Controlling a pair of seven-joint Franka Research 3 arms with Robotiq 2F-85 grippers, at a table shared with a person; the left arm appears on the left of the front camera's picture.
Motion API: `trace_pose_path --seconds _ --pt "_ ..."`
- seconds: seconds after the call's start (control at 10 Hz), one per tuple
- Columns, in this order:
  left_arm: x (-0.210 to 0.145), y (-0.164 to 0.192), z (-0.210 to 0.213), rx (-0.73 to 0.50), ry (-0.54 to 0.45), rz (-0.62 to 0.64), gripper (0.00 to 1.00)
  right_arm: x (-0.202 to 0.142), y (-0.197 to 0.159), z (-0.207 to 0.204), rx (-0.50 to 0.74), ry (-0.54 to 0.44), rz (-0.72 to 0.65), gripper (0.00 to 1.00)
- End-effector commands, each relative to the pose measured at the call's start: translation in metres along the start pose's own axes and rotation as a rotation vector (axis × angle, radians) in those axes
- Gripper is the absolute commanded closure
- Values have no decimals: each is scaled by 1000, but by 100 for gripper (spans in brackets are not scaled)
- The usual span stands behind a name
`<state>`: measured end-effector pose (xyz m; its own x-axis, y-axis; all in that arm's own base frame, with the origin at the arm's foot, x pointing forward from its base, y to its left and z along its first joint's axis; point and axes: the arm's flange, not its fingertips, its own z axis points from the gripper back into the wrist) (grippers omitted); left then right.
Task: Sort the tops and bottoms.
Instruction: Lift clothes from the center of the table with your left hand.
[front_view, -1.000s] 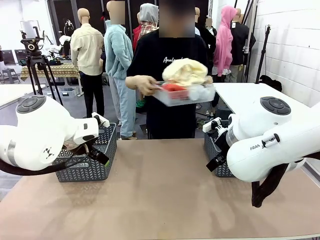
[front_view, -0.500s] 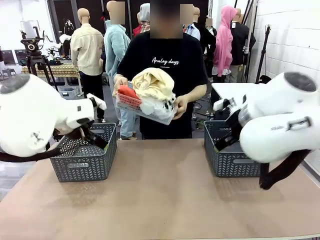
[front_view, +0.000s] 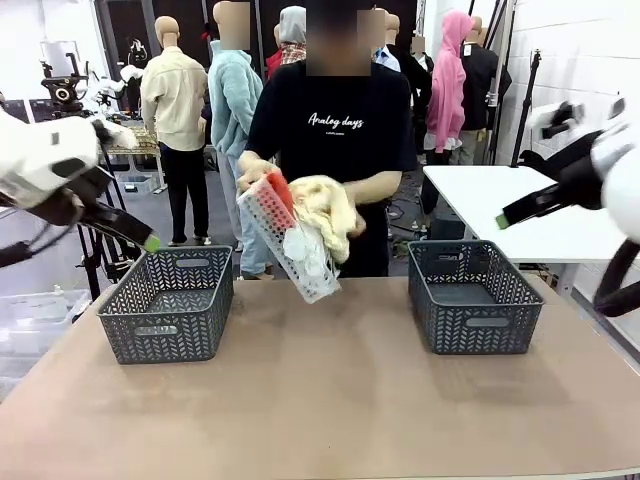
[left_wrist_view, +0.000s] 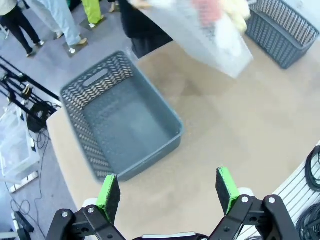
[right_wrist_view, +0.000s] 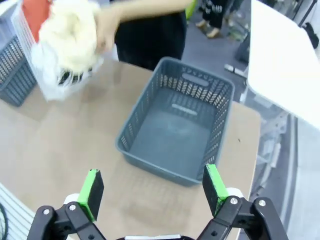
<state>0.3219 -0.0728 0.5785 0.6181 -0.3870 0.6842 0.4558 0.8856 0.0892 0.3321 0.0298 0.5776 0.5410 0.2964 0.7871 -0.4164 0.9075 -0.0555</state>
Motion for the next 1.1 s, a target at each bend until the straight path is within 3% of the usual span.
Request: trace_pose_path --seconds 0.0,0.2,0.4,1.0 --pt "-54 8 21 2 -57 3 0 -77 4 14 124 -49 20 0" --pt "-64 12 53 6 -140 -4 0 -85 -6 18 187 -82 17 0" --pt "-65 8 58 -20 -163 -32 0 -81 -4 8 210 -43 45 0" --pt "-58 12 23 -59 -37 2 0 -64 7 -3 208 -7 89 0"
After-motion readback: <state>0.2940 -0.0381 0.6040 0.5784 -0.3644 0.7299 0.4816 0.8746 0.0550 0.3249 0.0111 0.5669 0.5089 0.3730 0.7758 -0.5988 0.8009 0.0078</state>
